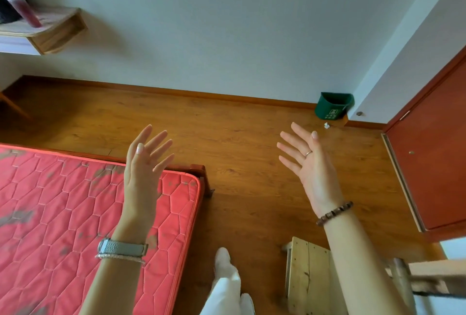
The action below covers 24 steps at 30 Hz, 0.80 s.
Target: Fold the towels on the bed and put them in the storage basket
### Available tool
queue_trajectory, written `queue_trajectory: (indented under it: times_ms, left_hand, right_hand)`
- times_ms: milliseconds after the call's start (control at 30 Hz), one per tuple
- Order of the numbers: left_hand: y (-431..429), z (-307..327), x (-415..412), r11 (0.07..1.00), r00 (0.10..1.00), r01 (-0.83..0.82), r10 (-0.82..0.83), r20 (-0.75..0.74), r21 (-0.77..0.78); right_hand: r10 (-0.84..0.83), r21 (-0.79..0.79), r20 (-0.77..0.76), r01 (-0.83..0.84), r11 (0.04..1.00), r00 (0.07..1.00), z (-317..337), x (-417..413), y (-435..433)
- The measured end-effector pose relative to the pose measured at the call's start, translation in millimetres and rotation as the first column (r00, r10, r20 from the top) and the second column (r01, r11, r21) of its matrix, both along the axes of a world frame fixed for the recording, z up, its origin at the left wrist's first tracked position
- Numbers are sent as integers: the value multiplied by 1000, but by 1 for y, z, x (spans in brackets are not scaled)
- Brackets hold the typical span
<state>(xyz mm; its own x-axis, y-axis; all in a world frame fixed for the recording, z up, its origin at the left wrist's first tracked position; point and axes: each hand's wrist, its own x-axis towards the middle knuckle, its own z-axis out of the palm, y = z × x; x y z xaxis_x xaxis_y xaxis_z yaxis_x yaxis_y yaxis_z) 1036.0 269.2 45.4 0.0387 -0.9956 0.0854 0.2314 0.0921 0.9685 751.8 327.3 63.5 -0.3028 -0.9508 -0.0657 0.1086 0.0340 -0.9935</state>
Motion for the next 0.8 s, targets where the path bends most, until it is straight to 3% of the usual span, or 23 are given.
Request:
queue_trajectory:
  times_ms: [500,800]
  left_hand:
    - [-197,-4,-16,993,991,-118,118,-59,4]
    - [-291,-5,-23,993,993,-117,117,-22,2]
  right_hand:
    - [106,8,-50,-105,994,993,9,-25,-222]
    - [117,32,-12,-116,993,993,-1,-36,-324]
